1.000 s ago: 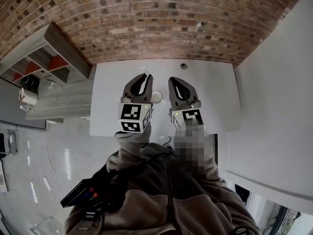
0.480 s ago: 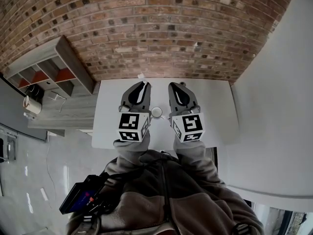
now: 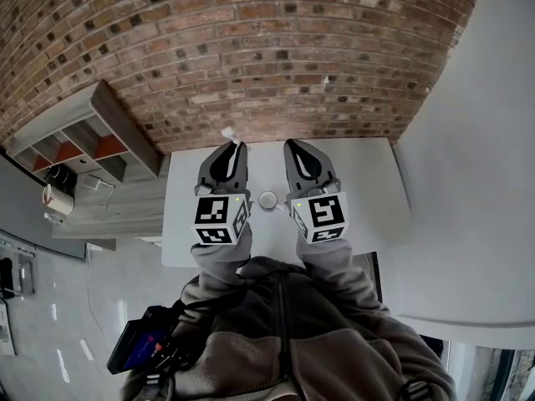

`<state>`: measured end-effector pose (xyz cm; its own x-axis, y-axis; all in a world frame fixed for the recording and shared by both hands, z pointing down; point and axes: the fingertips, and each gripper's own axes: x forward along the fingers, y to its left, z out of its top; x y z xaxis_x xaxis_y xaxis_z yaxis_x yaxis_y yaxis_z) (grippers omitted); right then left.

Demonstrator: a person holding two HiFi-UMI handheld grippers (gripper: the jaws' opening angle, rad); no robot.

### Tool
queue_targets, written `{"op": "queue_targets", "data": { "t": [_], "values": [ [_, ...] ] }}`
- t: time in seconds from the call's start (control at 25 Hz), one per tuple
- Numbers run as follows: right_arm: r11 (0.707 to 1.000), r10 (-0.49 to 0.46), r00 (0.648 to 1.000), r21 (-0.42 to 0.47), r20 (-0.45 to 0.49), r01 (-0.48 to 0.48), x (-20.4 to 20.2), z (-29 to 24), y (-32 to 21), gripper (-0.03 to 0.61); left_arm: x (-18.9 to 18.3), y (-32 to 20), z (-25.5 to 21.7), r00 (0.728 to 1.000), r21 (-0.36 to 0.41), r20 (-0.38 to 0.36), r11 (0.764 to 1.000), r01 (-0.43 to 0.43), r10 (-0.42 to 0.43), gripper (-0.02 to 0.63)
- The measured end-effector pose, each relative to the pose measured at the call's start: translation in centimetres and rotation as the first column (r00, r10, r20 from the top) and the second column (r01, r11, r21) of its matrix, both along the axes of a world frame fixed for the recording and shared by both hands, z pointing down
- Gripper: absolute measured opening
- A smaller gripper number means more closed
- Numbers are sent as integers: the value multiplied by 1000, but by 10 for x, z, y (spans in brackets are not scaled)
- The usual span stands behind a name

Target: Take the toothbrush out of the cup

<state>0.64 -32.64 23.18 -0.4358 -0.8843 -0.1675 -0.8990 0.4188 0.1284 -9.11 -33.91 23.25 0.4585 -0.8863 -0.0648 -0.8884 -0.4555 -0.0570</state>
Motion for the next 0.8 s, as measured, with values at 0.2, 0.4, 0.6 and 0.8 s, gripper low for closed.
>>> {"op": "queue_targets", "data": {
  "t": [0.2, 0.4, 0.6, 0.8],
  "values": [
    [1000, 11, 1000, 17, -9, -11, 1, -3, -1, 0, 5, -1, -1, 1000, 5, 3, 1000, -15, 15, 51],
    [1000, 23, 1000, 15, -7, -23, -1, -3, 0, 0, 4, -4, 1, 1000, -5, 1, 1000, -21, 21, 51],
    [999, 31, 999, 8, -7, -31, 1, -2, 2, 0, 5, -3, 3, 1000, -18, 3, 1000, -16, 17, 51],
    [999, 41, 999, -1, -1, -41, 4, 3, 7, 0, 7, -1, 10, 1000, -34, 9, 999, -27, 27, 51]
  ]
}}
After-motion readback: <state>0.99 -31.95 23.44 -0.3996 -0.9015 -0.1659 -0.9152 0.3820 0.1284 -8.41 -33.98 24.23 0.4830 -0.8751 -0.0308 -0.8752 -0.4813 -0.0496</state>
